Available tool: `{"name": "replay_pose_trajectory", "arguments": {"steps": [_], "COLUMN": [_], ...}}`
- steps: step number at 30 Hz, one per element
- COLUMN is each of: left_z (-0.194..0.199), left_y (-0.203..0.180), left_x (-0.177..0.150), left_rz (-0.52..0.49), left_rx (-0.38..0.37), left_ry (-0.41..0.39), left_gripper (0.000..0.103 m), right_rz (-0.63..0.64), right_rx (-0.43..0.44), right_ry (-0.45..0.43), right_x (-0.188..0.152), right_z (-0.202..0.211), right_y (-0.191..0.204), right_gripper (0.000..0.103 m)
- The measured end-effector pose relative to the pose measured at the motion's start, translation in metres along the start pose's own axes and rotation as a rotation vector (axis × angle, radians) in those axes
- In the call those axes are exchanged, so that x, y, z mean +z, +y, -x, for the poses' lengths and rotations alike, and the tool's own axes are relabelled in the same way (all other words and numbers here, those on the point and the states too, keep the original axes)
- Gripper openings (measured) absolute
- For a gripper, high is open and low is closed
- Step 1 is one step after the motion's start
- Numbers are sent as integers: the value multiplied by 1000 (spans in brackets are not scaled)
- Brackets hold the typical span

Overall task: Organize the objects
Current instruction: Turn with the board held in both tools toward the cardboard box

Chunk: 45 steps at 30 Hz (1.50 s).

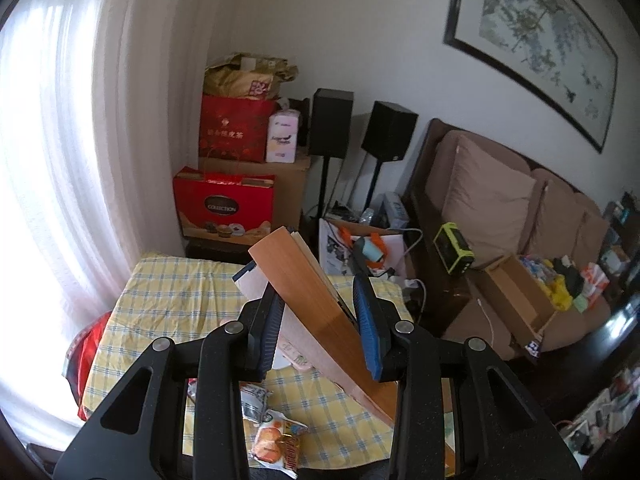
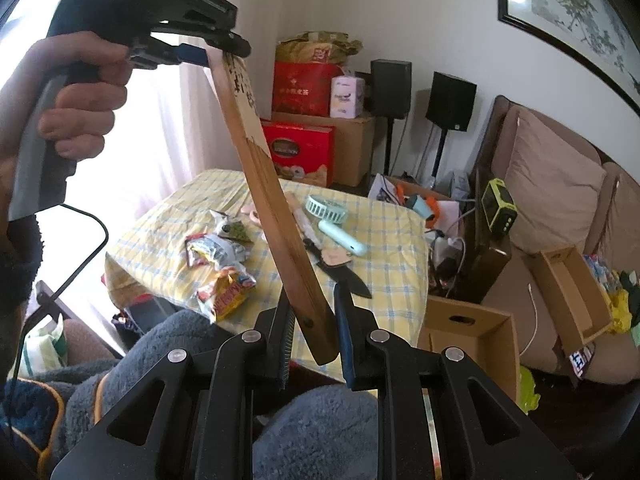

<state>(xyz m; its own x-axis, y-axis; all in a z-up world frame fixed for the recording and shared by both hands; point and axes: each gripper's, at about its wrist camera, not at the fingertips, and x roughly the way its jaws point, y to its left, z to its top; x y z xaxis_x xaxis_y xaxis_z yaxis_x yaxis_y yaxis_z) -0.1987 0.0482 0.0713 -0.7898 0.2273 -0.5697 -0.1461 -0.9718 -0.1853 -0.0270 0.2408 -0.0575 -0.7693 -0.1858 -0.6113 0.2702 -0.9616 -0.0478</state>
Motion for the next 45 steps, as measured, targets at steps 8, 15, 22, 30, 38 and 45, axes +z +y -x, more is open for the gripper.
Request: {"name": "replay_pose_trajectory", "arguments": {"steps": [8, 15, 22, 30, 38, 45], "left_z": [12, 27, 33, 26, 32, 31], "left_y": [-15, -27, -28, -40, -55, -73], "left_x": [-12, -25, -32, -34, -31, -23], "left_rz": [-20, -58, -39, -12, -16, -33], "left_rx": [-25, -20, -10, -32, -50, -68], "left_ry": [-26, -44, -39, -8, -23, -26], "left_gripper": [32, 31, 32, 32, 32, 31], "right_rz": [6, -20, -43, -75, -92, -105], "right_rx": [-31, -16, 7, -15, -38, -58], "right_ry": [2, -36, -63, -77, -100, -110], "right_x": [-14, -37, -43, -47, -48, -49], "right_z": [9, 16, 22, 31, 43, 47], "right_y": [-1, 0, -6, -26, -37, -45], "right_gripper": [18, 18, 18, 18, 19, 18]}}
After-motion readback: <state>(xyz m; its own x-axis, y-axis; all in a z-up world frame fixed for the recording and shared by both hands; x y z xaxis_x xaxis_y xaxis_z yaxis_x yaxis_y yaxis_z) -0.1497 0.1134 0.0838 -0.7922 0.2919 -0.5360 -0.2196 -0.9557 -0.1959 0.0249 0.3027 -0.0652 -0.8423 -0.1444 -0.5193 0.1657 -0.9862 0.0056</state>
